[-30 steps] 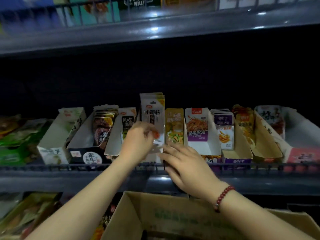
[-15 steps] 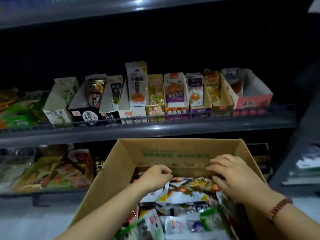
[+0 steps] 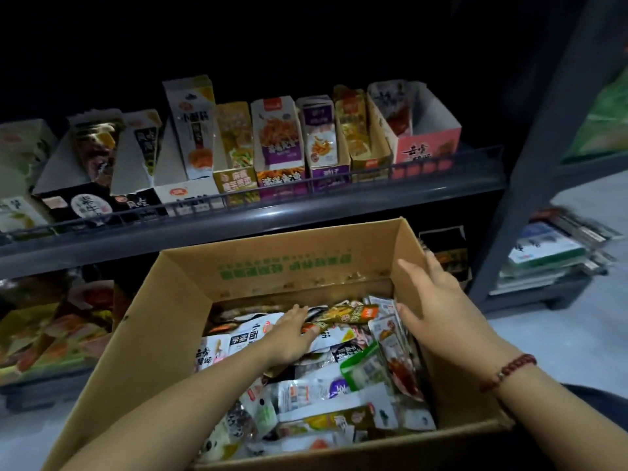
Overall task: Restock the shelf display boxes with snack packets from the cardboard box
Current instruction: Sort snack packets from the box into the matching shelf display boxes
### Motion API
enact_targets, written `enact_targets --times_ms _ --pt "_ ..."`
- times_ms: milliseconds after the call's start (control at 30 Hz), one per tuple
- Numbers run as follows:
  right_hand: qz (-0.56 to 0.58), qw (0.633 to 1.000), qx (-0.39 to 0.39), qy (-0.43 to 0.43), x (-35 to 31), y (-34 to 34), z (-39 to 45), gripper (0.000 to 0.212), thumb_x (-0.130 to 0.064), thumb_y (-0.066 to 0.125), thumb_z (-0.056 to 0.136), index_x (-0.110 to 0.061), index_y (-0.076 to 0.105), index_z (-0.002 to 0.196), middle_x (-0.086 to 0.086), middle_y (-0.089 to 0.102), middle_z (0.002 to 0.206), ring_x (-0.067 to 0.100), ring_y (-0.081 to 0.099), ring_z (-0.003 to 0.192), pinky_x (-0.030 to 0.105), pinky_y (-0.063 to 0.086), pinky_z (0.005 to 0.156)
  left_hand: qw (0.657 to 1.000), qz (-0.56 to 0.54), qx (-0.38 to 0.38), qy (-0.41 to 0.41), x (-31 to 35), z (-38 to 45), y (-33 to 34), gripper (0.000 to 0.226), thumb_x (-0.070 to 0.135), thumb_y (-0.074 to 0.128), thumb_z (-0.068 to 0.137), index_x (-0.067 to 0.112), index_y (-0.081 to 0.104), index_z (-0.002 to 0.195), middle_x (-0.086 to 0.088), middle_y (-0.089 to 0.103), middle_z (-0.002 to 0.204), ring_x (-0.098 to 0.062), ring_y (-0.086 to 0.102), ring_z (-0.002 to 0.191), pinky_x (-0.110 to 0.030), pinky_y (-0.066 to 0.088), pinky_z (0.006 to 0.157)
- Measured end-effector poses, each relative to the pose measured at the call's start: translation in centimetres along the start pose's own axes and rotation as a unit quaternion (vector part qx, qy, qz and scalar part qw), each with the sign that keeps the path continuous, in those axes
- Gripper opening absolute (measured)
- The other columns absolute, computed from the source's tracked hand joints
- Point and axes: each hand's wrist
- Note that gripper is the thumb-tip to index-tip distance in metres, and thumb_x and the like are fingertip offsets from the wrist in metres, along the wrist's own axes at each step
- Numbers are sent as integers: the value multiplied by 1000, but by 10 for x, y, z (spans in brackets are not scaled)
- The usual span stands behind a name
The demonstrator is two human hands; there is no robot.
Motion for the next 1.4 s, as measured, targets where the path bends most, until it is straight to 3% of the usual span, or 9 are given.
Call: enact_targets --times_ms 167,300,433,733,867,967,1033,1233,1400 --pt "-1 1000 7 -8 0 0 -1 65 -37 47 96 -29 12 151 5 -7 160 24 10 144 37 26 112 996 80 42 -9 -6 21 7 60 48 25 103 15 22 153 -14 28 149 -32 22 139 -40 20 113" --pt "-22 1000 10 -6 0 2 4 67 -41 47 96 -29 10 151 6 -6 159 24 13 143 36 25 113 987 113 118 10 -19 34 5 44 47 30 102 19 56 125 -5 38 120 -25 32 120 -34 24 99" --pt "-56 998 8 3 -3 3 13 69 -45 45 95 -27 8 151 9 -6 158 28 21 140 37 32 108 995 28 93 31 -23 36 7 27 45 34 102 22 48 104 -5 56 109 -27 45 117 -35 31 94" --pt "-89 996 2 8 -4 4 15 71 -47 44 95 -27 4 151 11 -8 158 27 25 138 36 36 105 991 -74 75 79 -23 34 1 17 20 58 97 21 70 108 7 51 93 -5 51 87 -15 39 73" --pt "-101 995 -4 0 -4 4 12 70 -49 43 95 -29 6 151 12 -9 158 27 26 138 36 37 105 994 -79 27 69 -16 37 4 9 26 62 94 30 56 99 1 44 127 -19 38 128 -21 30 92" --pt "-118 993 -10 -3 -4 4 12 69 -50 41 95 -30 7 150 12 -12 157 26 27 137 35 37 104 995 -75 -52 38 -13 42 1 69 39 65 90 24 28 147 -5 23 156 -26 27 142 -31 31 108" --pt "-120 993 -10 -3 -4 4 13 67 -50 41 95 -30 8 150 13 -11 157 26 27 137 35 37 105 996 -46 -60 37 -10 42 -2 94 41 71 85 24 10 155 -5 23 158 -26 28 142 -38 31 113" --pt "-125 992 -12 -4 -4 4 13 65 -48 42 95 -30 10 149 12 -12 157 27 28 137 36 37 105 998 -37 -13 43 -1 39 2 111 32 84 72 22 12 156 -4 36 154 -22 39 138 -29 40 100" --pt "-129 992 -9 -5 -4 5 13 64 -48 40 96 -30 10 149 12 -12 157 25 28 135 34 36 105 997 47 -27 47 -1 37 1 85 57 74 74 29 37 145 -3 34 146 -26 29 138 -34 28 106"
Point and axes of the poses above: each hand's wrist, its own z-axis towards the middle knuckle, its own y-axis out of the palm, x = y × z
